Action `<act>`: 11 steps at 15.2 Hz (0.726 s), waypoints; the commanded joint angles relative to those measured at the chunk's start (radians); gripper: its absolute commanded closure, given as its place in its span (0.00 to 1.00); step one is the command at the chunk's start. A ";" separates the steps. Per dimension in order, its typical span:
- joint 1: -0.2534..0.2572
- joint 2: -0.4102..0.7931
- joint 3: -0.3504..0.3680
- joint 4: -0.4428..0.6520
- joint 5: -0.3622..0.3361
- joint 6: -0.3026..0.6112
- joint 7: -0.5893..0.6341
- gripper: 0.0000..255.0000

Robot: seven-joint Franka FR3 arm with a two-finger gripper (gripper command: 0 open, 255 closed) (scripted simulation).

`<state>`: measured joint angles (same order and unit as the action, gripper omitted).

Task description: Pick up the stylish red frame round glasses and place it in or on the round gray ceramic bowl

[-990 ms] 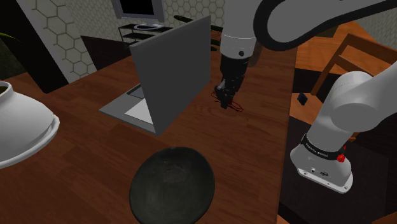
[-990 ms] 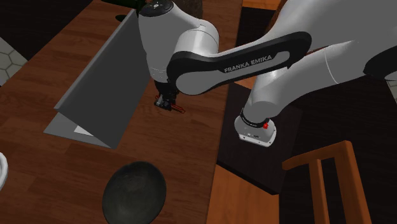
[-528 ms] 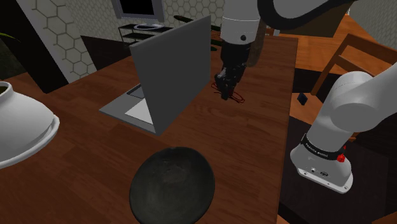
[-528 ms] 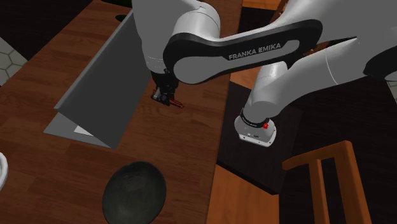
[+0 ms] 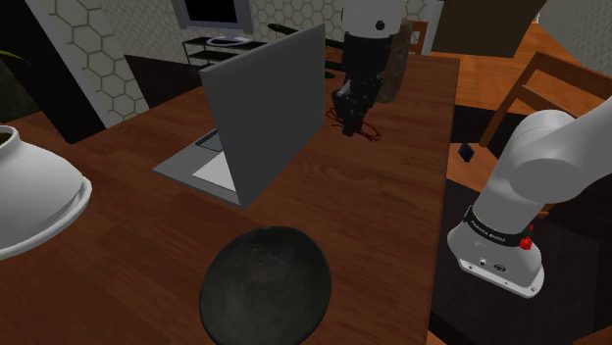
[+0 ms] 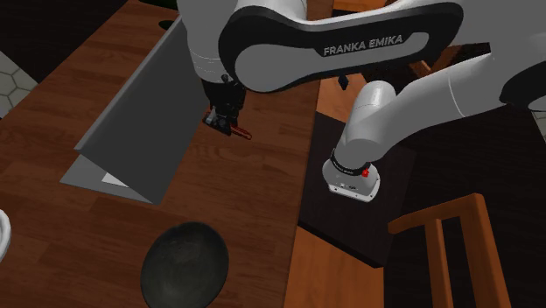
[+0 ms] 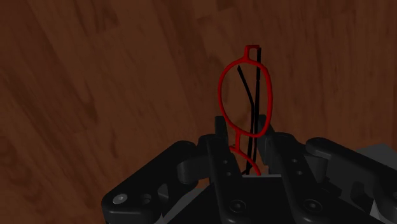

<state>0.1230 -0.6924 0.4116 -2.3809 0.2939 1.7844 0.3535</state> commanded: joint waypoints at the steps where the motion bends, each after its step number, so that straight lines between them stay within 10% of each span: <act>1: -0.001 0.001 -0.004 0.024 -0.004 -0.024 0.003 1.00; 11: 0.014 0.162 0.242 0.198 0.039 0.019 0.263 1.00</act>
<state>0.1392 -0.5511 0.6295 -2.2125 0.3349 1.8063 0.5871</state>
